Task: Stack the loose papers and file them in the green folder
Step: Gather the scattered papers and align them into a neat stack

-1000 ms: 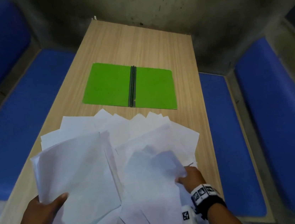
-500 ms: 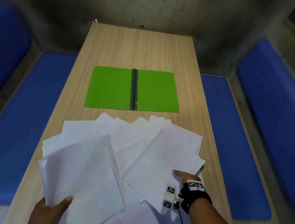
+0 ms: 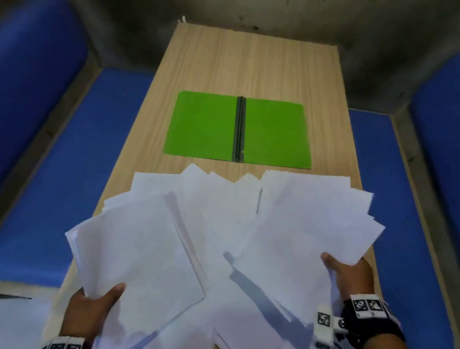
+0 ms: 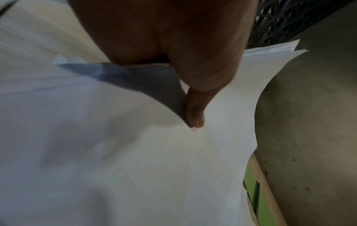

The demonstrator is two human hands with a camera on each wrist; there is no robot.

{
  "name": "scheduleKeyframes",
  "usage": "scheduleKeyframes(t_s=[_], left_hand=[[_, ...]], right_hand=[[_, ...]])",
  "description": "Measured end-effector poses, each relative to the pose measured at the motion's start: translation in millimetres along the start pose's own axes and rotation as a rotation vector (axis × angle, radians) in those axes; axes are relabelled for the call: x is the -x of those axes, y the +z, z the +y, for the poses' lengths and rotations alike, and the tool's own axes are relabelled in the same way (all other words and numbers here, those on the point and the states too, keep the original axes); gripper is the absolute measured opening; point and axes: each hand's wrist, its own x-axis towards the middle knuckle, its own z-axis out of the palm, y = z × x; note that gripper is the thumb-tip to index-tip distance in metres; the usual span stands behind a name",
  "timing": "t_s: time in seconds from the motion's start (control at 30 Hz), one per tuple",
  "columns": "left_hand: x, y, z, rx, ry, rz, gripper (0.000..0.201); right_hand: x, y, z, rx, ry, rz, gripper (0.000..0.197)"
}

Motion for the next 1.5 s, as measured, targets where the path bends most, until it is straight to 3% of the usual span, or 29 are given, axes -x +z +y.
scheduleKeyframes(t_s=[0.13, 0.2, 0.27, 0.37, 0.47, 0.53, 0.6, 0.7, 0.8, 0.93, 1.03, 1.13, 1.2, 1.33, 1.4, 1.5], left_hand=[[-8, -19, -5, 0.020, 0.018, 0.043, 0.049], [-16, -29, -10, 0.032, 0.001, 0.066, 0.052], [-23, -39, -14, 0.029, -0.009, 0.092, 0.056], [-30, -52, -21, 0.015, -0.013, 0.122, 0.062], [-33, -62, -27, 0.024, -0.031, 0.150, 0.065], [-35, -68, -32, 0.025, -0.038, 0.156, 0.065], [-37, -72, -38, 0.023, -0.041, 0.148, 0.061], [-37, -73, -47, 0.028, -0.053, 0.125, 0.054], [-38, -72, -52, 0.032, -0.081, 0.097, 0.052], [-41, -71, -58, 0.037, -0.105, 0.073, 0.052], [-44, -71, -58, 0.039, -0.102, 0.051, 0.050], [-45, -74, -55, 0.042, -0.095, 0.037, 0.049], [-46, -81, -50, 0.043, -0.090, 0.042, 0.048], [-48, -106, -39, 0.063, -0.090, 0.091, 0.045], [-48, -119, -36, 0.057, -0.087, 0.126, 0.048], [-49, -134, -36, 0.074, -0.099, 0.163, 0.051]], right_hand=[[-2, -36, -27, -0.037, -0.014, -0.053, 0.044], [-6, -43, -26, -0.034, -0.016, -0.104, 0.050], [-7, -43, -27, 0.036, -0.069, -0.191, 0.054], [19, -13, -50, -0.061, -0.116, -0.413, 0.025], [43, 38, -60, -0.097, -0.066, -0.658, 0.037], [48, 83, -47, 0.039, -0.031, -0.736, 0.054], [53, 125, -33, 0.215, -0.054, -0.758, 0.074], [72, 177, -11, 0.426, -0.109, -0.808, 0.047], [92, 212, 4, 0.522, -0.061, -0.785, 0.031], [100, 243, 11, 0.555, -0.005, -0.680, 0.056], [103, 255, 9, 0.606, 0.006, -0.713, 0.062], [104, 257, 7, 0.669, -0.027, -0.733, 0.046], [106, 253, 1, 0.691, -0.098, -0.727, 0.030], [100, 238, -14, 0.852, -0.216, -0.749, 0.026], [96, 231, -22, 0.998, -0.302, -0.778, 0.012], [95, 230, -29, 1.177, -0.410, -0.851, 0.016]])
